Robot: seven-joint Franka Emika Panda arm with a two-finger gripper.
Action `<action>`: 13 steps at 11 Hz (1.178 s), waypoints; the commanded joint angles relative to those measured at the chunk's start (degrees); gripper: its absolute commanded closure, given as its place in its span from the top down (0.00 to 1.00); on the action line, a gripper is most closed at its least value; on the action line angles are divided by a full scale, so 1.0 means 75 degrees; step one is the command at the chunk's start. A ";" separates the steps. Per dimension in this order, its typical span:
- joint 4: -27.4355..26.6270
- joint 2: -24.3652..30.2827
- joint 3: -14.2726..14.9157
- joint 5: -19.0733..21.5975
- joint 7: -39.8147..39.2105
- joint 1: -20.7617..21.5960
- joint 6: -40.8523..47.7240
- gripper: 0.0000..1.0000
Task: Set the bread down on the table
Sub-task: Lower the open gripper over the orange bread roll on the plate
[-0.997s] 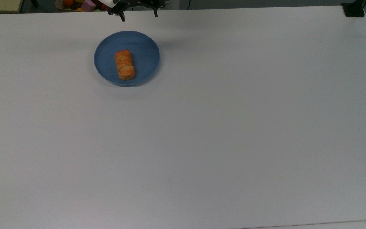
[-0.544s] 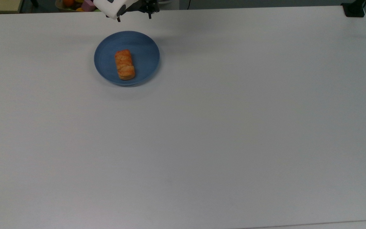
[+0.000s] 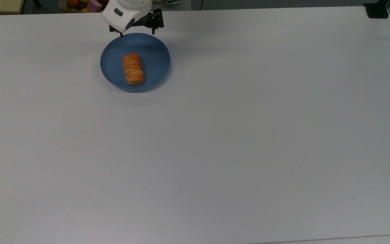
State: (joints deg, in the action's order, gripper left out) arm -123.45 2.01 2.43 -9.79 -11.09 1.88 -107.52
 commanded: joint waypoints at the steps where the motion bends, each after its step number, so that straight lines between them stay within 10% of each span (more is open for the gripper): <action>1: -0.0531 0.0026 0.0121 -0.0148 -0.0116 -0.0284 -0.1420 1.00; 11: -0.0556 -0.1064 0.0309 0.0040 0.0225 -0.0379 -0.3207 1.00; 13: -0.0567 -0.1065 0.0309 0.0063 0.0236 -0.0391 -0.3102 0.70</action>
State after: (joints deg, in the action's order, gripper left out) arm -126.84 -6.21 4.59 -9.90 -10.22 -1.24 -130.03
